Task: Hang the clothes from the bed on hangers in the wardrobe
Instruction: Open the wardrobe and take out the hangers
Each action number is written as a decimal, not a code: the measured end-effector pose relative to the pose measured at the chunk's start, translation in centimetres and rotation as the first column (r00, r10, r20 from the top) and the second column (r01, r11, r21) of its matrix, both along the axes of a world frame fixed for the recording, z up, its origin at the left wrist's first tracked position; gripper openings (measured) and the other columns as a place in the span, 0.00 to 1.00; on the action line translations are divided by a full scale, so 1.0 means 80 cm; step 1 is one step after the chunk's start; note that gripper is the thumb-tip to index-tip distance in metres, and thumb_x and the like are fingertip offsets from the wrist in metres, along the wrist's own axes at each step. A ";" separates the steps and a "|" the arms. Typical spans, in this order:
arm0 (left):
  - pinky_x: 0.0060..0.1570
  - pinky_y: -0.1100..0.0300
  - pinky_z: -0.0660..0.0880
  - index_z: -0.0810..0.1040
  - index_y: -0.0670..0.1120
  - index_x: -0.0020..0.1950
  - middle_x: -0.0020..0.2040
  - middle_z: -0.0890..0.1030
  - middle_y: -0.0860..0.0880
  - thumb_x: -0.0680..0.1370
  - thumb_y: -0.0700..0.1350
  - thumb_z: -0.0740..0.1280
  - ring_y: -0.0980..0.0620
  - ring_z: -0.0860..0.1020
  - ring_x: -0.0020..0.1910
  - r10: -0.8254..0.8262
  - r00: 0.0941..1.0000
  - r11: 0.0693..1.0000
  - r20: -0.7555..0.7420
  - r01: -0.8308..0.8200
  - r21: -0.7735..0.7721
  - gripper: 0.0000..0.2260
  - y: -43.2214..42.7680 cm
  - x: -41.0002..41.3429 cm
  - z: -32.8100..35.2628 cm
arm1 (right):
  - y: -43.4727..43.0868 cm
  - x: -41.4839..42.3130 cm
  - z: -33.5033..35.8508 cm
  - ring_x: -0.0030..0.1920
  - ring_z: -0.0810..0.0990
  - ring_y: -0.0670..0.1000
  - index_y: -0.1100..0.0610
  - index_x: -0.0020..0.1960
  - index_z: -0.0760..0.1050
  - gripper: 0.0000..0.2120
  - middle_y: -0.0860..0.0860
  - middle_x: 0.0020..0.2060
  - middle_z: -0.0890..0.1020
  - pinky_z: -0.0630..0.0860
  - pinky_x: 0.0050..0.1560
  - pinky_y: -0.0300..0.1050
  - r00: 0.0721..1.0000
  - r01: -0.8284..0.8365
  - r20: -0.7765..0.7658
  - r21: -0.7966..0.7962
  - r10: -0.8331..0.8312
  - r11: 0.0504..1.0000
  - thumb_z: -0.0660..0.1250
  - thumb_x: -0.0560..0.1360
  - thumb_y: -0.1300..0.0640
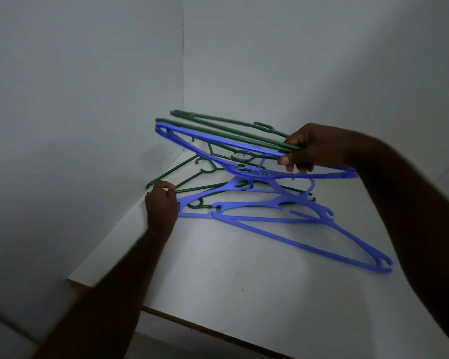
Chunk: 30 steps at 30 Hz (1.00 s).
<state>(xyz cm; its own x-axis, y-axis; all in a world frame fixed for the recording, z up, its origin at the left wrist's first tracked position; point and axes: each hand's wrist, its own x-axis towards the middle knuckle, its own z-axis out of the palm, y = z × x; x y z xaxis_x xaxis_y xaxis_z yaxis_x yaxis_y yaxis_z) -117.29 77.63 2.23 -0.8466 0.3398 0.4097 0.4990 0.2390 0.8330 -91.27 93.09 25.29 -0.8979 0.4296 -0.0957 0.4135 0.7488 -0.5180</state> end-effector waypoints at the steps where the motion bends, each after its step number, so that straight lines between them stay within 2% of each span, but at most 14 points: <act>1: 0.47 0.53 0.70 0.79 0.37 0.46 0.44 0.82 0.37 0.78 0.35 0.62 0.37 0.78 0.45 0.008 1.000 1.000 -0.003 -0.008 -0.001 0.06 0.000 0.000 0.002 | -0.004 0.003 0.006 0.26 0.76 0.44 0.59 0.41 0.81 0.08 0.46 0.27 0.82 0.76 0.35 0.42 1.000 -0.017 0.013 -0.037 0.017 0.999 0.68 0.78 0.59; 3: 0.47 0.54 0.69 0.79 0.36 0.47 0.45 0.81 0.37 0.78 0.37 0.64 0.38 0.79 0.45 0.029 1.000 0.999 0.004 -0.029 0.013 0.06 -0.001 0.001 0.004 | -0.010 0.005 0.006 0.26 0.75 0.45 0.60 0.41 0.80 0.08 0.49 0.27 0.81 0.74 0.34 0.41 0.998 -0.029 0.059 -0.086 0.034 0.996 0.68 0.78 0.59; 6: 0.48 0.55 0.70 0.78 0.36 0.48 0.45 0.82 0.37 0.79 0.38 0.65 0.39 0.79 0.45 0.051 0.999 0.997 0.019 -0.051 0.053 0.06 -0.003 0.002 0.007 | -0.012 0.002 -0.019 0.30 0.75 0.50 0.65 0.46 0.81 0.10 0.62 0.37 0.83 0.74 0.33 0.42 0.990 -0.039 0.128 -0.122 0.055 0.992 0.69 0.76 0.57; 10: 0.46 0.60 0.69 0.78 0.36 0.49 0.45 0.82 0.38 0.79 0.38 0.64 0.40 0.79 0.46 0.104 0.990 0.991 0.095 -0.111 0.077 0.05 -0.006 0.003 0.009 | -0.016 0.001 -0.031 0.31 0.76 0.48 0.60 0.45 0.80 0.07 0.48 0.34 0.84 0.76 0.38 0.45 0.989 -0.058 0.129 -0.149 0.078 0.987 0.66 0.79 0.59; 14: 0.50 0.56 0.73 0.78 0.36 0.52 0.48 0.82 0.37 0.79 0.37 0.63 0.39 0.80 0.49 0.148 0.977 0.984 0.151 -0.160 0.072 0.06 -0.006 0.005 0.013 | -0.012 0.004 -0.019 0.32 0.77 0.49 0.58 0.46 0.81 0.07 0.48 0.34 0.84 0.76 0.39 0.44 0.988 -0.037 0.144 -0.135 0.056 0.990 0.66 0.79 0.58; 18: 0.50 0.53 0.73 0.78 0.38 0.52 0.49 0.82 0.38 0.78 0.39 0.64 0.38 0.79 0.50 0.169 0.971 0.983 0.167 -0.179 0.049 0.07 -0.005 0.003 0.012 | -0.017 0.007 -0.033 0.35 0.79 0.50 0.59 0.48 0.81 0.06 0.51 0.38 0.85 0.78 0.40 0.46 0.989 -0.010 0.144 -0.137 0.030 0.991 0.67 0.78 0.58; 20: 0.50 0.51 0.72 0.78 0.39 0.52 0.50 0.80 0.38 0.77 0.42 0.66 0.37 0.77 0.51 0.198 0.976 0.980 0.089 -0.199 0.004 0.08 -0.009 0.003 0.009 | -0.023 0.009 -0.049 0.35 0.80 0.51 0.59 0.47 0.80 0.05 0.52 0.38 0.85 0.78 0.40 0.46 0.991 0.006 0.130 -0.141 0.013 0.990 0.67 0.78 0.58; 22: 0.48 0.49 0.71 0.78 0.40 0.51 0.49 0.77 0.38 0.76 0.45 0.68 0.37 0.75 0.50 0.214 0.969 0.975 -0.123 -0.220 -0.037 0.09 -0.017 0.010 0.003 | -0.026 0.014 -0.062 0.36 0.81 0.52 0.61 0.47 0.80 0.06 0.53 0.39 0.85 0.79 0.40 0.47 0.994 0.026 0.109 -0.161 -0.008 0.987 0.67 0.79 0.58; 24: 0.45 0.49 0.70 0.78 0.43 0.47 0.45 0.77 0.41 0.75 0.46 0.67 0.40 0.75 0.46 0.098 0.930 0.993 -0.353 -0.114 -0.025 0.06 -0.028 0.040 0.004 | -0.026 0.019 -0.067 0.36 0.81 0.53 0.61 0.47 0.80 0.07 0.54 0.40 0.85 0.80 0.42 0.48 0.996 0.026 0.087 -0.176 -0.011 0.984 0.67 0.79 0.57; 25: 0.44 0.50 0.69 0.78 0.44 0.45 0.43 0.77 0.43 0.75 0.46 0.67 0.41 0.74 0.45 -0.030 0.881 0.999 -0.473 0.021 -0.025 0.05 -0.032 0.061 0.004 | -0.025 0.022 -0.068 0.37 0.81 0.53 0.60 0.47 0.80 0.06 0.54 0.40 0.85 0.80 0.43 0.50 0.997 0.024 0.078 -0.179 -0.011 0.984 0.67 0.79 0.58; 26: 0.44 0.50 0.70 0.78 0.45 0.44 0.42 0.78 0.44 0.75 0.47 0.66 0.42 0.75 0.44 -0.187 0.795 0.980 -0.577 0.188 -0.059 0.06 -0.035 0.081 0.007 | -0.024 0.023 -0.069 0.37 0.81 0.53 0.59 0.47 0.80 0.06 0.55 0.40 0.85 0.80 0.43 0.51 0.997 0.025 0.070 -0.181 -0.012 0.983 0.67 0.79 0.58; 27: 0.45 0.50 0.71 0.80 0.45 0.46 0.44 0.80 0.45 0.75 0.49 0.66 0.43 0.76 0.45 -0.369 0.685 0.922 -0.628 0.356 -0.154 0.09 -0.038 0.100 0.010 | -0.023 0.024 -0.069 0.37 0.81 0.52 0.59 0.48 0.80 0.05 0.54 0.40 0.85 0.80 0.44 0.52 0.998 0.026 0.066 -0.185 -0.014 0.982 0.67 0.79 0.58; 28: 0.49 0.49 0.73 0.81 0.45 0.51 0.48 0.81 0.46 0.76 0.52 0.65 0.45 0.78 0.49 -0.571 0.558 0.812 -0.602 0.492 -0.314 0.12 -0.039 0.118 0.015 | -0.023 0.024 -0.069 0.37 0.81 0.52 0.59 0.49 0.80 0.06 0.54 0.41 0.85 0.80 0.44 0.51 0.998 0.028 0.064 -0.188 -0.016 0.982 0.67 0.79 0.57; 30: 0.64 0.48 0.69 0.78 0.48 0.64 0.63 0.78 0.48 0.77 0.58 0.66 0.48 0.73 0.64 -0.863 0.370 0.503 -0.343 0.580 -0.640 0.20 -0.037 0.145 0.024 | -0.022 0.023 -0.068 0.37 0.81 0.52 0.59 0.49 0.80 0.05 0.54 0.41 0.85 0.80 0.43 0.49 0.998 0.028 0.063 -0.193 -0.016 0.981 0.67 0.79 0.57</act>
<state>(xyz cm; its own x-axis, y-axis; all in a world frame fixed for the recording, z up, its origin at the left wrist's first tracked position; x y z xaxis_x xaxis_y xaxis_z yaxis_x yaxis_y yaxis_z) -105.65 74.71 4.14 0.1807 0.9177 0.3539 0.9277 -0.2786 0.2486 -89.45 91.33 19.86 -0.8785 0.4168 -0.2335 0.4639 0.6275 -0.6253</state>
